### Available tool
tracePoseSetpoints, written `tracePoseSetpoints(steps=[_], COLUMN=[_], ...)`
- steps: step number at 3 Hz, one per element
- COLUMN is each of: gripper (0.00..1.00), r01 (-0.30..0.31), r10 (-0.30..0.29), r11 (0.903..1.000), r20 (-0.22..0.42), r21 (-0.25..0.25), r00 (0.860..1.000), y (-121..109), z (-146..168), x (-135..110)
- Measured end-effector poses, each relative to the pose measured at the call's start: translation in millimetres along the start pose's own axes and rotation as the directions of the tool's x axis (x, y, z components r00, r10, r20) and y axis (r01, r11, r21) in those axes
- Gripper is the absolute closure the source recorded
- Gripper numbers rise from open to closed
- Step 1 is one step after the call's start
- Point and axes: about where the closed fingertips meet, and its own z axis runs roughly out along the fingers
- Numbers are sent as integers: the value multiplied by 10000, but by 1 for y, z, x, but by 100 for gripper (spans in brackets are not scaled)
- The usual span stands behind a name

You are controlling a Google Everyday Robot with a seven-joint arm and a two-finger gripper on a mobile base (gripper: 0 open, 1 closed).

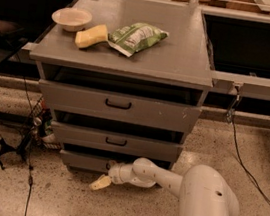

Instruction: Open bottom drawer

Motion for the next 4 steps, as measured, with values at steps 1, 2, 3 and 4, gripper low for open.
tracePoseSetpoints(steps=[1, 2, 3, 4], gripper=[0, 0, 0, 0], r01=[-62, -56, -109, -205], r10=[64, 70, 132, 229], r11=[9997, 9995, 9996, 9996], r20=[-61, -452, -956, -1382], r21=[234, 324, 251, 185], r00=[10000, 9990, 9953, 9901], y=[-4, -6, -7, -9], z=[-3, -1, 5, 11], x=[1, 2, 8, 16])
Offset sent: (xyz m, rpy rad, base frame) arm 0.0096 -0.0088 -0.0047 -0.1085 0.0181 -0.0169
